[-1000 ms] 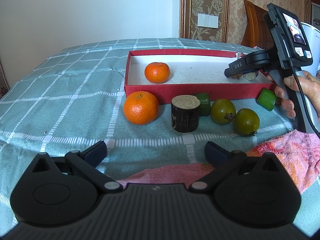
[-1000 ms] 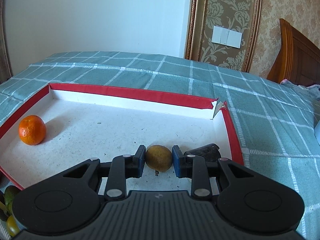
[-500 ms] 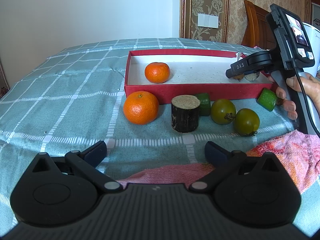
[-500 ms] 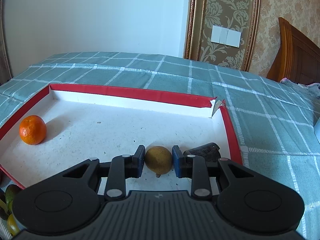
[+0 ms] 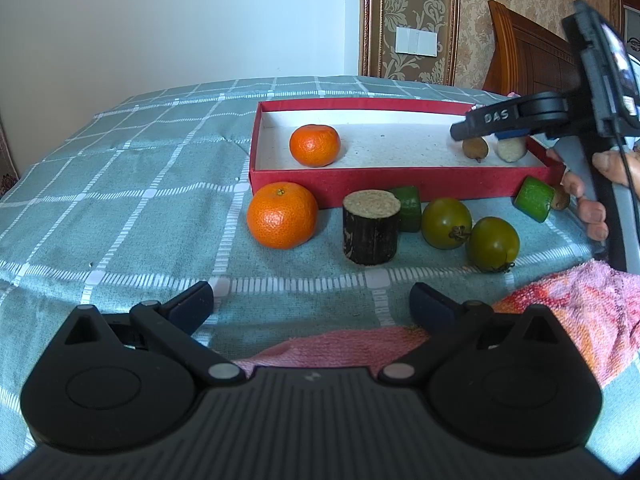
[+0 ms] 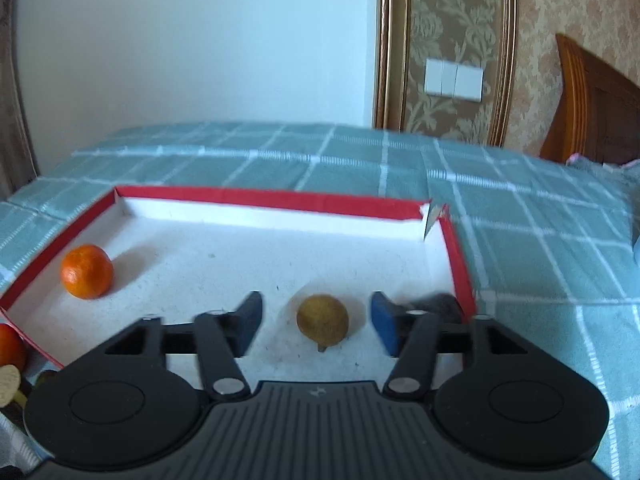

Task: Organize fruits
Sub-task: 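Carry the kiwi into the tray and open the right gripper, then grasp the second mandarin orange with the left gripper, then carry the mandarin into the tray and lower it beside the other orange, then move the right gripper to the green cucumber piece and grasp it, then carry the cucumber piece into the tray and open the right gripper, then move the left gripper to the dark log piece and grasp it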

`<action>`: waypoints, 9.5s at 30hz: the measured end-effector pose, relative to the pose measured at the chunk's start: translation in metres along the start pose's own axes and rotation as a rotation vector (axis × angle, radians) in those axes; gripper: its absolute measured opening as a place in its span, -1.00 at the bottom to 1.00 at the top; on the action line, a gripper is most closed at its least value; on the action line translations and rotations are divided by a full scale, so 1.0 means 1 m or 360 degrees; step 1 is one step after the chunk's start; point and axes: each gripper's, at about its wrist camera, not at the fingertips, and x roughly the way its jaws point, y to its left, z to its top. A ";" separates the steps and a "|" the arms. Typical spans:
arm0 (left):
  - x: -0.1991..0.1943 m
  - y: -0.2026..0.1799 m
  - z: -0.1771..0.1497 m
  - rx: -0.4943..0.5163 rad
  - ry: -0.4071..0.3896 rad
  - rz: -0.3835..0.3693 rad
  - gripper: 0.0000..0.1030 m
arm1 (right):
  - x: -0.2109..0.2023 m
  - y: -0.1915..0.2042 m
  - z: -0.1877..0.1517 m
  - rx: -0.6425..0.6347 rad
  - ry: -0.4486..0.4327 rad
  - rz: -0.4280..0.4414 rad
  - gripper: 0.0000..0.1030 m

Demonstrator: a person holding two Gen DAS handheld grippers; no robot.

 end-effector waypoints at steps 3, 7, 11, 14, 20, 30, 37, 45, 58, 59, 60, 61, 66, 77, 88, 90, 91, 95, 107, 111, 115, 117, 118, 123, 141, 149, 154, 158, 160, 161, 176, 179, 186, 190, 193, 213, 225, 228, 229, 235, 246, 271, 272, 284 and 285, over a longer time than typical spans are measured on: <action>0.000 0.000 0.000 0.0000 0.0000 0.0000 1.00 | -0.013 -0.002 -0.001 0.0004 -0.0051 -0.0001 0.25; 0.000 0.000 0.000 0.0001 -0.0001 0.0001 1.00 | -0.033 -0.011 -0.004 0.0060 -0.0097 0.0038 0.26; 0.000 0.000 0.001 0.0010 -0.0006 0.0009 1.00 | -0.057 -0.022 -0.013 0.0120 -0.0161 0.0073 0.53; -0.002 -0.001 0.002 0.0030 -0.0018 0.0029 1.00 | -0.072 -0.028 -0.023 0.0154 -0.0200 0.0089 0.55; -0.012 -0.003 0.012 0.0064 -0.0116 0.0114 1.00 | -0.079 -0.031 -0.040 0.0177 -0.0166 0.0115 0.55; 0.010 0.009 0.032 0.0114 -0.0120 0.0324 0.87 | -0.080 -0.015 -0.044 0.0066 -0.0157 0.0114 0.55; 0.026 0.010 0.035 0.0082 -0.0105 0.0273 0.78 | -0.075 -0.010 -0.046 0.0032 -0.0129 0.0103 0.55; 0.035 0.018 0.036 -0.0001 -0.0037 0.0147 0.41 | -0.077 0.003 -0.050 -0.0056 -0.0140 0.0098 0.55; 0.029 0.002 0.035 0.0029 -0.0044 0.0115 -0.22 | -0.080 0.014 -0.052 -0.0153 -0.0180 0.0078 0.56; 0.029 0.003 0.036 0.0016 -0.0037 0.0123 -0.22 | -0.080 0.015 -0.053 -0.0167 -0.0189 0.0058 0.56; 0.028 0.003 0.037 0.0012 -0.0034 0.0135 -0.22 | -0.080 0.016 -0.054 -0.0180 -0.0194 0.0038 0.56; 0.027 0.002 0.037 0.0016 -0.0038 0.0147 -0.22 | -0.079 0.017 -0.054 -0.0190 -0.0193 0.0024 0.56; 0.018 -0.001 0.043 0.0042 -0.0071 0.0169 -0.22 | -0.078 0.017 -0.055 -0.0192 -0.0188 0.0010 0.56; 0.010 -0.023 0.080 0.0150 -0.0223 0.0138 -0.22 | -0.075 0.017 -0.056 -0.0195 -0.0185 -0.0034 0.65; 0.066 -0.051 0.123 0.0175 -0.0244 0.0063 -0.22 | -0.074 0.020 -0.056 -0.0201 -0.0184 -0.0040 0.65; 0.078 -0.052 0.129 0.0163 -0.0224 0.0057 -0.22 | -0.074 0.020 -0.056 -0.0201 -0.0185 -0.0035 0.65; 0.083 -0.052 0.131 0.0156 -0.0213 0.0059 -0.22 | -0.074 0.020 -0.056 -0.0201 -0.0183 -0.0034 0.65; 0.102 -0.049 0.138 0.0120 -0.0146 0.0035 -0.22 | -0.074 0.020 -0.055 -0.0192 -0.0173 -0.0022 0.65; 0.146 -0.043 0.141 0.0157 0.0090 0.0046 -0.22 | -0.070 0.019 -0.054 -0.0183 -0.0141 -0.0012 0.65; 0.150 -0.043 0.145 0.0180 0.0133 0.0039 -0.22 | -0.069 0.019 -0.054 -0.0188 -0.0135 -0.0015 0.66; 0.151 -0.046 0.146 0.0201 0.0148 0.0057 -0.17 | -0.068 0.019 -0.055 -0.0197 -0.0133 -0.0021 0.66; 0.150 -0.047 0.145 0.0214 0.0152 0.0054 -0.04 | -0.068 0.018 -0.055 -0.0190 -0.0133 -0.0017 0.66; 0.149 -0.047 0.145 0.0219 0.0149 0.0066 0.12 | -0.069 0.018 -0.055 -0.0188 -0.0133 -0.0015 0.66; 0.137 -0.046 0.146 0.0256 0.0088 0.0126 0.55 | -0.069 0.017 -0.054 -0.0176 -0.0132 -0.0014 0.66; -0.009 -0.017 0.056 0.0200 -0.0276 0.0050 0.95 | -0.075 -0.085 -0.035 0.0583 -0.0164 0.0047 0.66; -0.007 -0.005 0.023 0.0108 -0.0184 0.0038 0.95 | -0.078 -0.057 -0.042 0.0368 -0.0116 0.0176 0.66; -0.002 0.008 0.018 0.0022 -0.0148 0.0009 0.95 | -0.086 -0.015 -0.051 -0.0029 -0.0145 0.0129 0.66; 0.003 0.012 0.015 0.0006 -0.0118 -0.0005 0.96 | -0.081 0.002 -0.058 -0.0183 -0.0112 0.0074 0.55; 0.005 0.015 0.015 -0.0010 -0.0092 -0.0028 0.96 | -0.079 0.006 -0.060 -0.0236 -0.0121 0.0032 0.52; 0.005 0.016 0.015 -0.0020 -0.0085 -0.0035 0.96 | -0.079 0.007 -0.061 -0.0253 -0.0125 0.0023 0.51; 0.008 0.021 0.016 -0.0079 -0.0059 -0.0099 1.00 | -0.079 0.012 -0.071 -0.0309 -0.0027 0.0115 0.27; 0.009 0.022 0.015 -0.0084 -0.0052 -0.0106 1.00 | -0.075 0.008 -0.069 -0.0266 0.0000 0.0133 0.23; 0.010 0.022 0.015 -0.0085 -0.0046 -0.0119 1.00 | -0.069 0.007 -0.068 -0.0216 0.0050 0.0126 -0.21; 0.011 0.022 0.015 -0.0089 -0.0038 -0.0106 1.00 | -0.070 0.004 -0.068 -0.0175 0.0046 0.0113 -0.35; 0.013 0.022 0.015 -0.0092 -0.0018 -0.0100 1.00 | -0.071 0.004 -0.068 -0.0172 0.0040 0.0113 -0.35; 0.012 0.023 0.014 -0.0090 -0.0016 -0.0110 1.00 | -0.094 -0.001 -0.053 -0.0027 -0.0192 0.0135 -0.35; 0.013 0.023 0.014 -0.0090 -0.0016 -0.0110 1.00 | -0.031 0.014 -0.012 -0.0121 -0.0076 0.0061 -0.35; 0.013 0.023 0.014 -0.0090 -0.0016 -0.0110 1.00 | -0.013 0.018 -0.002 -0.0134 -0.0050 0.0040 -0.35; 0.013 0.023 0.014 -0.0090 -0.0016 -0.0110 1.00 | -0.006 0.020 0.002 -0.0135 -0.0035 0.0031 -0.35; 0.012 0.023 0.014 -0.0089 -0.0015 -0.0109 1.00 | 0.036 0.032 0.019 -0.0192 0.0084 -0.0061 -0.35; 0.012 0.023 0.014 -0.0087 -0.0014 -0.0108 1.00 | 0.061 0.048 0.031 -0.0287 0.0181 -0.0163 -0.35; 0.013 0.022 0.014 -0.0082 -0.0012 -0.0105 1.00 | 0.044 0.052 0.021 -0.0332 0.0117 -0.0183 0.31; 0.013 0.022 0.014 -0.0081 -0.0011 -0.0105 1.00 | 0.041 0.053 0.020 -0.0338 0.0096 -0.0188 0.34; 0.014 0.023 0.014 -0.0075 -0.0007 -0.0100 1.00 | -0.045 0.021 -0.001 -0.0131 -0.0157 -0.0017 0.55; 0.014 0.023 0.014 -0.0073 -0.0006 -0.0099 1.00 | -0.054 0.017 -0.005 -0.0118 -0.0177 0.0022 0.55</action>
